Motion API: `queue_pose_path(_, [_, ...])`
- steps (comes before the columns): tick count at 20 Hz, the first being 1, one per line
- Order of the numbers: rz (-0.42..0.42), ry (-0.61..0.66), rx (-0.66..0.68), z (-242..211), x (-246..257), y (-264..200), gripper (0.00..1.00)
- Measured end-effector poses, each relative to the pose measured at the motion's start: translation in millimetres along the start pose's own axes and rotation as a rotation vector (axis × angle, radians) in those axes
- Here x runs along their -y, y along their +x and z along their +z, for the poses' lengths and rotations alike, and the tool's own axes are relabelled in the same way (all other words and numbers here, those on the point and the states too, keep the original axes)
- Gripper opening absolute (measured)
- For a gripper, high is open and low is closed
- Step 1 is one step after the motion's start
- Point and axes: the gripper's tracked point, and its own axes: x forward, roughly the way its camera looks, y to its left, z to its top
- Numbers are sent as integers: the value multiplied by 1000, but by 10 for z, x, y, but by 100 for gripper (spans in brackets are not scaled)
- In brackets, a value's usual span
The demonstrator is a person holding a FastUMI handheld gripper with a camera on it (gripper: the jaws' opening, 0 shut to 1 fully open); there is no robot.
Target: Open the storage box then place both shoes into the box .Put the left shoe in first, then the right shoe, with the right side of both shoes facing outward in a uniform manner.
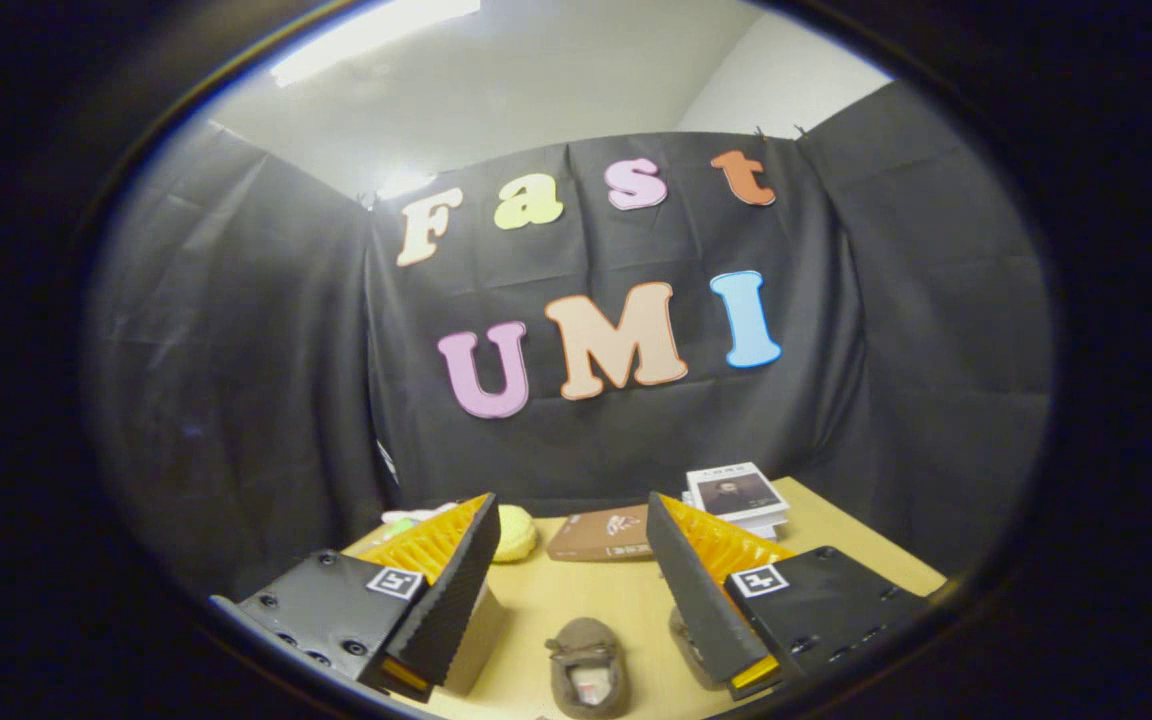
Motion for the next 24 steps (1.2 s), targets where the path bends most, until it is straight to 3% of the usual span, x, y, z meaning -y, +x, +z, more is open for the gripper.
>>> queue_pose_path(4, [85, 233, 63, 71, -253, -64, 96])
queue_pose_path(6, [95, 382, 35, -102, -290, -95, 97])
queue_pose_path(9, [63, 619, -23, -497, -245, -188, 98])
queue_pose_path(14, [-49, 995, -155, -1574, -277, -284, 98])
queue_pose_path(18, [-57, 1152, -296, -2270, -598, -338, 94])
queue_pose_path(24, [-1, 1337, -381, -2731, -1094, -282, 89])
